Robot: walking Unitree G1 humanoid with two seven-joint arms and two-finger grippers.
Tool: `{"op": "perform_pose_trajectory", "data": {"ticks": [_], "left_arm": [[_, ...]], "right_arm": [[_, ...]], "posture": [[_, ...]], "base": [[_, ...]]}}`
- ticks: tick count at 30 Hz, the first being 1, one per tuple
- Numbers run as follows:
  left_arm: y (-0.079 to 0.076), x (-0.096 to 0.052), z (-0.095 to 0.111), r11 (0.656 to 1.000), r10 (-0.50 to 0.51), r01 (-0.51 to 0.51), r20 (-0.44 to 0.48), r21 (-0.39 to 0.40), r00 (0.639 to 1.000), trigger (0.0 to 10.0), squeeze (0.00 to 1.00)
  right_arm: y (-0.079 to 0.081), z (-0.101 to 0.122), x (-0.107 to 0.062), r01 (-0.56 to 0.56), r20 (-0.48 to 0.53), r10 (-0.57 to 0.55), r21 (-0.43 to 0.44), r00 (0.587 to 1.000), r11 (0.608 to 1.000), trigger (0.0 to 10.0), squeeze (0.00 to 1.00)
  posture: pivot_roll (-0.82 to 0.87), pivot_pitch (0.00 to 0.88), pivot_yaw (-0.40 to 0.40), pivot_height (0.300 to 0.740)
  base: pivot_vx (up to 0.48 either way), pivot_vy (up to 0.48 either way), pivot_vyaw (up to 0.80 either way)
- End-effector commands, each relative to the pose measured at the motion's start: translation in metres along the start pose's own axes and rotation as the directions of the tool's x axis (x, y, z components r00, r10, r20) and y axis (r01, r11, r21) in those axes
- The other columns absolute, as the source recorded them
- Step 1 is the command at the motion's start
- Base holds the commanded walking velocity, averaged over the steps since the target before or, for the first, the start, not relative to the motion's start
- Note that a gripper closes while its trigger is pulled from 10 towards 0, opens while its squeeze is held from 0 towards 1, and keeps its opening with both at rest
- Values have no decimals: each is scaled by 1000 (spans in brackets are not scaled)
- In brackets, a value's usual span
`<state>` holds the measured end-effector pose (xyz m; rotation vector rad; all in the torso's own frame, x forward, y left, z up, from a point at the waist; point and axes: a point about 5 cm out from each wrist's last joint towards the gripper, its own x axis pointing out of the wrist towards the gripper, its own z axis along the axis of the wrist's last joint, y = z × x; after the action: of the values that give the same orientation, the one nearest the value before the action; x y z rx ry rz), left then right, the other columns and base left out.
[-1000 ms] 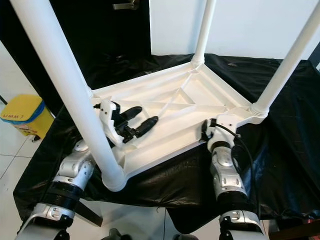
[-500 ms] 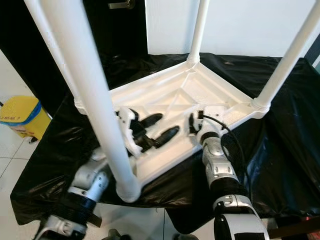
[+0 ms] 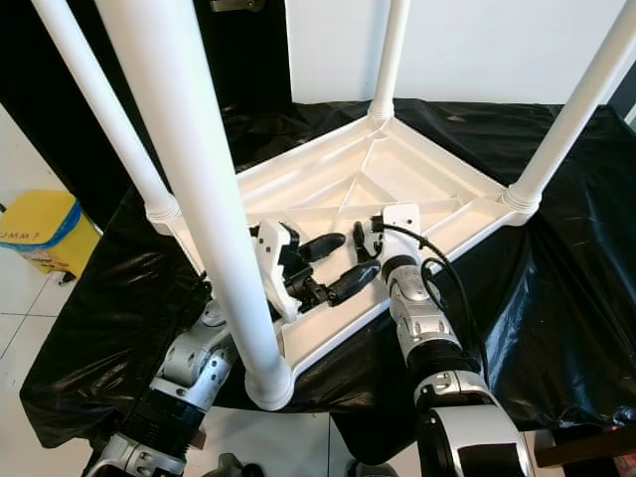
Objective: Building children table
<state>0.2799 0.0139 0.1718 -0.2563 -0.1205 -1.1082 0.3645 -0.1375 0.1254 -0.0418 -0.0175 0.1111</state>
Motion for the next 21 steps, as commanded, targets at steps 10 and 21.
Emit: {"op": "perform_pose_trajectory", "data": {"ticks": [10,21], "left_arm": [[-30,18,-5,996,-82,82,1,-28,997,10000,0],[-18,11,-6,998,-57,57,-26,9,998,10000,0]], "right_arm": [[28,3,6,-137,14,137,-22,990,990,10000,0],[-21,17,-7,202,172,-186,-75,967,977,10000,0]], "posture": [[-89,107,28,740],[-95,94,25,740]], "base": [[0,0,0],[0,0,0]]}}
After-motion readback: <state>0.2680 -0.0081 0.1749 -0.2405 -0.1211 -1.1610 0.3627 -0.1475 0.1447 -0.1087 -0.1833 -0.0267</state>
